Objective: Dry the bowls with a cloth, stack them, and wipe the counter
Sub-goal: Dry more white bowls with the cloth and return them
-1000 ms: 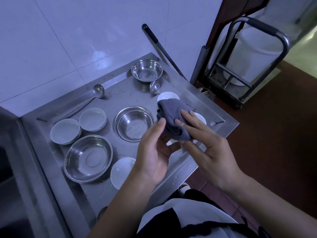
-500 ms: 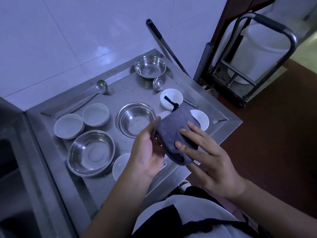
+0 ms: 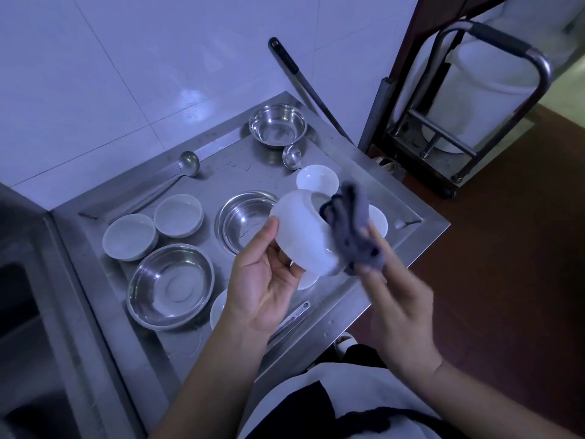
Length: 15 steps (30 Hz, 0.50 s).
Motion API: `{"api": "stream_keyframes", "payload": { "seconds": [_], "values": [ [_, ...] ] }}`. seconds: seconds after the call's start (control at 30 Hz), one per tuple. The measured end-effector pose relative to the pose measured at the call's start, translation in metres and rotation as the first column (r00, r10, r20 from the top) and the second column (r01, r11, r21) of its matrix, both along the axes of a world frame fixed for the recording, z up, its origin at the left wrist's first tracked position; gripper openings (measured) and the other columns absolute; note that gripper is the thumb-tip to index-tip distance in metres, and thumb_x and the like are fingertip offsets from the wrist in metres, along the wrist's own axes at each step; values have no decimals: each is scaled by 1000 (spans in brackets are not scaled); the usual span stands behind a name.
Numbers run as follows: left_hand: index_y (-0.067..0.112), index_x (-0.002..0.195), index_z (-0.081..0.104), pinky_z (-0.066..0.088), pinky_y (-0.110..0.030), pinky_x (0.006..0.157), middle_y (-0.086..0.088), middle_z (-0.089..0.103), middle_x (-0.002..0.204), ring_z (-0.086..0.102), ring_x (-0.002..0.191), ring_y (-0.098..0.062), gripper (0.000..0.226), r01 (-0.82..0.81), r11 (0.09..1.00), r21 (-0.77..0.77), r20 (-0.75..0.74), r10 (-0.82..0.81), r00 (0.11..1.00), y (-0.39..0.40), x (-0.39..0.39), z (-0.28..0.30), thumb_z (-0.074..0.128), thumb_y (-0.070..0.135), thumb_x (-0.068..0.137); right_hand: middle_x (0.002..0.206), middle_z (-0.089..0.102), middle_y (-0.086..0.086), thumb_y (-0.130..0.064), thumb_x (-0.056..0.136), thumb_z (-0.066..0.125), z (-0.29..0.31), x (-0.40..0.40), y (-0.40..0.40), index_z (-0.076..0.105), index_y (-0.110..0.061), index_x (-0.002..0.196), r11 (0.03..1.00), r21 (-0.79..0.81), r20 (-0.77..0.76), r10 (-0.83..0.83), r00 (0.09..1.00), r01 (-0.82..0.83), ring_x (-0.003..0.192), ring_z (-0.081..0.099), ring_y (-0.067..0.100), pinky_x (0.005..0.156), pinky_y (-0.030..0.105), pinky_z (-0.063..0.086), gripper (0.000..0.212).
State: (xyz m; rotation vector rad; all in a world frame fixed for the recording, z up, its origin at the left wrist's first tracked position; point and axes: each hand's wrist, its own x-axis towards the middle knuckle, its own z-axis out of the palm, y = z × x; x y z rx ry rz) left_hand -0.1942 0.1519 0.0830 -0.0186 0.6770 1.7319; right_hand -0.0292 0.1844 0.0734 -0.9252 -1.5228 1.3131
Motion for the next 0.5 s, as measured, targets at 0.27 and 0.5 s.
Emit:
{"api": "stream_keyframes", "payload": {
  "seconds": [0.27, 0.5],
  "values": [
    [24, 118, 75, 60, -37, 69, -2, 75, 102, 70, 92, -16, 37, 232, 973, 19, -466, -196, 863, -10, 16, 0, 64, 10, 86, 78, 69, 9, -15, 102, 56, 43, -9, 29, 78, -20, 97, 947, -300, -11, -123, 992, 114, 78, 58, 12, 74, 30, 47, 24],
    [18, 121, 71, 59, -37, 71, 0, 74, 93, 68, 87, -16, 34, 97, 995, -26, -476, -97, 874, -10, 23, 4, 63, 13, 88, 77, 66, -10, -11, 104, 50, 40, -11, 20, 73, -17, 100, 983, -184, 42, 10, 999, -2, 72, 54, 1, 65, 12, 45, 24]
  ]
}}
